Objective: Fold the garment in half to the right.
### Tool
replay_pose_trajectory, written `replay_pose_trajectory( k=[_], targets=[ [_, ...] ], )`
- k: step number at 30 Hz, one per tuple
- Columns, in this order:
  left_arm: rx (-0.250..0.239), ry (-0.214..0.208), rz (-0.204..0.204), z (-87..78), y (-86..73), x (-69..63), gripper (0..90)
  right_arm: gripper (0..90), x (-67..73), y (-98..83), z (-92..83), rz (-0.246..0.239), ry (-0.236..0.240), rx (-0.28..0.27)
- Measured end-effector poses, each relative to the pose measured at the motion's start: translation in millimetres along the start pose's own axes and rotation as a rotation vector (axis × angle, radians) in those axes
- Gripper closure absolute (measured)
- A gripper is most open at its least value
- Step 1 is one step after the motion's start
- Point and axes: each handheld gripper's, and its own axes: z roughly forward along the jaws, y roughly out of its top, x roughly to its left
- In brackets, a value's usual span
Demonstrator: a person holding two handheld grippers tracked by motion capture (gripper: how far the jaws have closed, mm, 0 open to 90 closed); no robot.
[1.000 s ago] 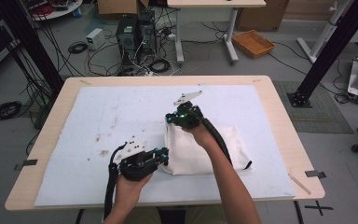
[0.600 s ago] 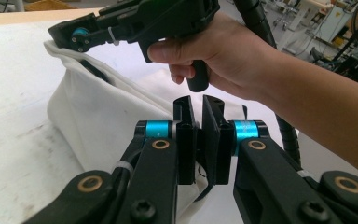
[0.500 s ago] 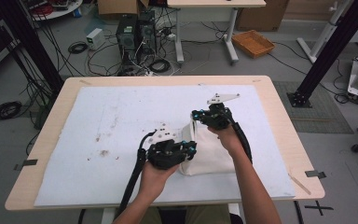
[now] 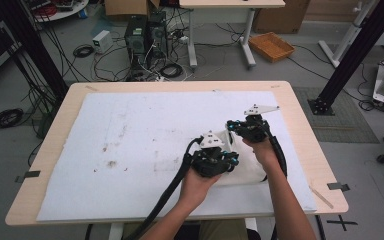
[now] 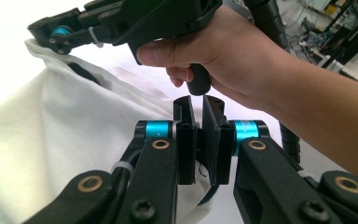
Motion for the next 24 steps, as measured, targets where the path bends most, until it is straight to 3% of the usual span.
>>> replay_pose_trajectory(
  k=[14,17,19,20,21,22,23,24],
  targets=[
    [0.107,0.011,-0.011,57.4,-3.0,-7.5,83.4,88.9,-25.5,-27.5,-14.5,0.019,-0.089,0.037],
    [0.114,0.016,-0.013,65.6,-3.6,-7.5,83.1,88.8,-31.3,-35.1,-16.7,0.028,-0.119,0.054],
    [0.089,0.004,-0.006,69.1,-4.3,-6.5,82.0,88.4,-32.0,-36.6,-17.5,0.032,-0.126,0.055],
    [0.074,0.004,0.006,69.7,-4.4,-5.6,78.1,88.7,-32.5,-37.9,-18.4,0.034,-0.133,0.056],
    [0.063,0.013,0.010,69.2,-4.1,-4.1,63.3,82.1,-33.9,-40.0,-21.9,0.037,-0.157,0.055],
    [0.051,0.015,0.004,67.1,-3.9,-1.1,63.3,82.1,-33.9,-40.0,-21.9,0.037,-0.157,0.055],
    [0.010,0.012,-0.029,59.5,-3.3,7.3,54.9,74.2,-37.2,-41.7,-28.0,0.068,-0.172,0.047],
    [0.010,0.012,-0.029,59.5,-3.3,7.3,49.9,74.2,-37.2,-41.7,-28.0,0.068,-0.172,0.047]
  ],
)
